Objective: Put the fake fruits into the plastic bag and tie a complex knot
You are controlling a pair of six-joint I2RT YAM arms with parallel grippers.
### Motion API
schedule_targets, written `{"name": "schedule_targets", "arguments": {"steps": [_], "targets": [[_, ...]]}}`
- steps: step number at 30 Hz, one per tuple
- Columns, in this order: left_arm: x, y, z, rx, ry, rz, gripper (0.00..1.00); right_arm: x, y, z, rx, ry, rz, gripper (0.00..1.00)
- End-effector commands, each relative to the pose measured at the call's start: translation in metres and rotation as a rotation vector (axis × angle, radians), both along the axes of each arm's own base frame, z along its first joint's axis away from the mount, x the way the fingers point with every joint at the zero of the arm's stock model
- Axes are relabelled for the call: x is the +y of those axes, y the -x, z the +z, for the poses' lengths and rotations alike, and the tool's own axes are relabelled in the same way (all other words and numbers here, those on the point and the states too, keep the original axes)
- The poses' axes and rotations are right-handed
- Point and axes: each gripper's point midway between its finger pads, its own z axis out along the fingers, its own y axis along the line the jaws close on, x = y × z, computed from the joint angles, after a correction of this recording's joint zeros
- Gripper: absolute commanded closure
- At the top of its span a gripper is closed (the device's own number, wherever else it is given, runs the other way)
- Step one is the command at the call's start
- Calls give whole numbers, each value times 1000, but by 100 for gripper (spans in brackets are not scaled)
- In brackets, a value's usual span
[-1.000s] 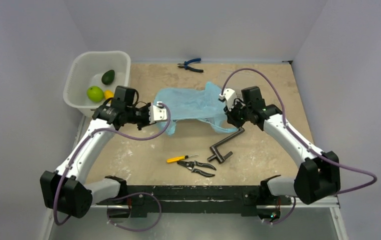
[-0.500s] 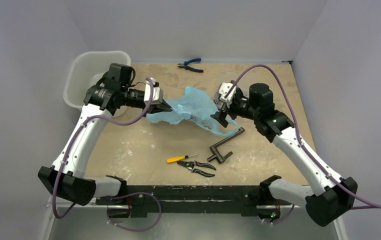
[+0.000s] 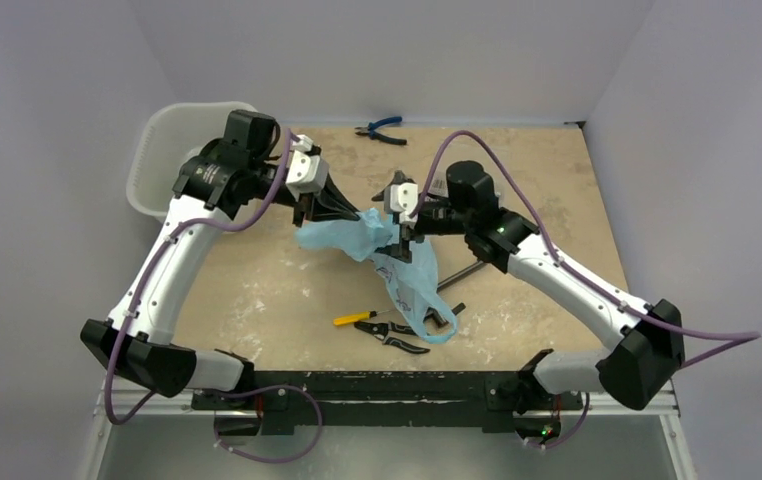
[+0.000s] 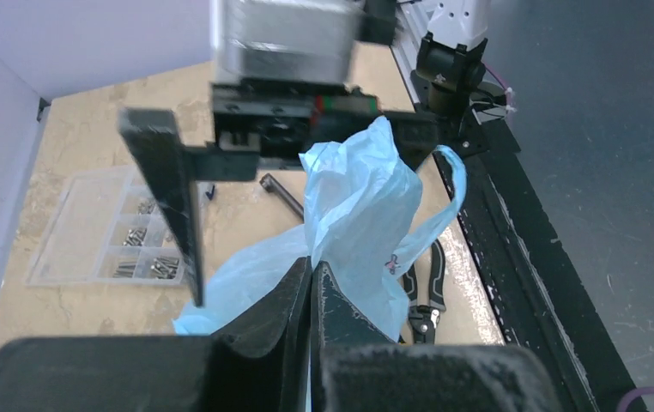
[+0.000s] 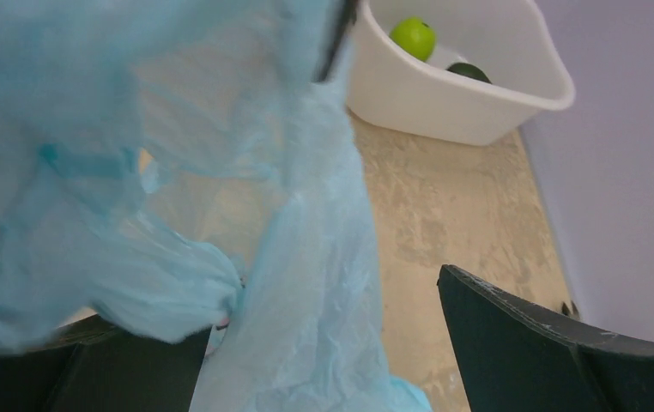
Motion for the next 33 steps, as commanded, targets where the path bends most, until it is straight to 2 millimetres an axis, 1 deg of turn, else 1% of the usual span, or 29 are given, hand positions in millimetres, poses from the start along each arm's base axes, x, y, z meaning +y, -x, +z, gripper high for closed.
{"name": "schedule_targets", "arguments": {"steps": [1,3,5,6,7,8,9,10,11,12,13,14,15,16,17,18,20,21,22,23,25,27,28,29,33], "targets": [[-14,-6,35,-24,106,-28,100,24,20,26,-78,-53,116,1],[-19,-6,37,-19,111,-36,100,28,17,26,-72,-61,106,3],[-24,-2,38,-11,111,-55,100,30,6,26,-47,-74,45,20],[-26,-1,39,-3,114,-67,100,32,-2,31,-42,-96,8,27],[-28,1,40,15,120,-78,100,33,-7,35,-25,-109,-18,38],[-29,1,42,54,119,-74,100,36,-8,41,-4,-130,-19,66],[-29,-3,45,87,117,-42,100,35,-14,45,19,-145,-58,89],[-27,-15,49,124,124,18,100,31,-22,50,39,-160,-117,100],[-23,-31,56,149,148,93,96,27,-29,54,67,-180,-167,100],[-14,-50,62,205,184,196,90,20,-34,56,94,-194,-199,100],[-1,-71,74,214,246,303,78,14,-39,58,122,-208,-233,100],[12,-85,92,159,322,394,64,5,-46,61,161,-232,-275,100],[29,-98,100,141,362,503,50,-1,-50,66,202,-258,-299,100],[45,-109,105,115,394,624,41,-6,-54,70,254,-286,-327,100],[62,-119,107,90,413,744,34,-12,-60,76,302,-319,-357,100],[76,-125,103,69,410,851,28,-16,-65,82,376,-367,-388,100],[88,-122,80,68,348,936,21,-22,-72,91,432,-439,-432,100],[87,-116,67,85,316,937,18,-24,-75,95,457,-468,-446,100],[84,-112,51,114,286,943,16,-24,-75,98,484,-490,-451,100],[76,-107,39,138,267,929,16,-23,-76,100,509,-510,-452,100],[57,-103,21,145,236,936,14,-20,-77,101,569,-551,-458,100],[31,-101,18,153,229,904,12,-18,-79,104,622,-584,-466,100],[21,-104,16,166,224,908,11,-17,-79,106,642,-600,-462,100],[12,-111,5,185,188,934,10,-16,-77,110,649,-611,-450,100],[-17,-122,-11,173,135,963,9,-16,-69,118,687,-642,-424,100]]}}
